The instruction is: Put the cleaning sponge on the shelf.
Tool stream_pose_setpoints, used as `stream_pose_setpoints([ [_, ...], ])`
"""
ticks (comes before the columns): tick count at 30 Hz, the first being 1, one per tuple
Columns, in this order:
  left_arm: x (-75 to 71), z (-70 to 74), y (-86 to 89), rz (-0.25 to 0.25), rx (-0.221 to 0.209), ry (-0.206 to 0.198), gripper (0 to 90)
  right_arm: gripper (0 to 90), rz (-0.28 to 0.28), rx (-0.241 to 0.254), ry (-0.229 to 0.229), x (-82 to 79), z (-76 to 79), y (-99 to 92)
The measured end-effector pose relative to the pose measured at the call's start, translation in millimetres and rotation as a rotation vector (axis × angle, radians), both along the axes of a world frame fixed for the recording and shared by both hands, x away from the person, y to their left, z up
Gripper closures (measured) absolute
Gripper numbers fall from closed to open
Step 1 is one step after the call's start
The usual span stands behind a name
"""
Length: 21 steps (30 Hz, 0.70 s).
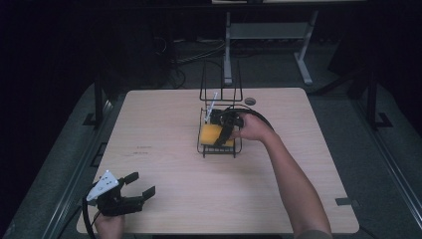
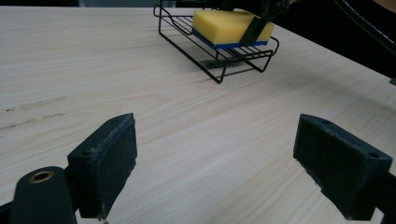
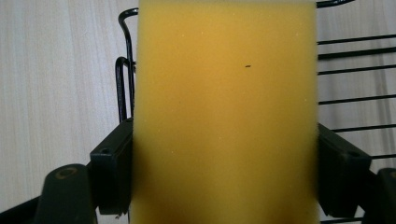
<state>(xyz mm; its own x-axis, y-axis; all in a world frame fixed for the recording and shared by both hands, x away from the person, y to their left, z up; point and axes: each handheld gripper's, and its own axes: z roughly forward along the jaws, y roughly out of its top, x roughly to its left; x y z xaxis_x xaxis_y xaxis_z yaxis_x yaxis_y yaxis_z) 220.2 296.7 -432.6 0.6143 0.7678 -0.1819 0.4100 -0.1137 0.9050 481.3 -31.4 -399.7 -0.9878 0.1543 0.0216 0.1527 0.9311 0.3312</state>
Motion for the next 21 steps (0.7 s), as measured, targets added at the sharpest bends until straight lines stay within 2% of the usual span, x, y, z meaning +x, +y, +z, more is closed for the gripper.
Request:
stream_pose_setpoints([
  [9, 0.3, -0.2, -0.6, -0.001, 0.001, 0.001, 12.8, 21.5, 0.007, -0.017, -0.01, 0.9, -3.2, -1.3],
  [21, -0.1, -0.1, 0.1, 0.0, -0.002, 0.0, 12.8, 19.1, 0.0, -0.015, -0.007, 0.2, -5.2, 0.3],
])
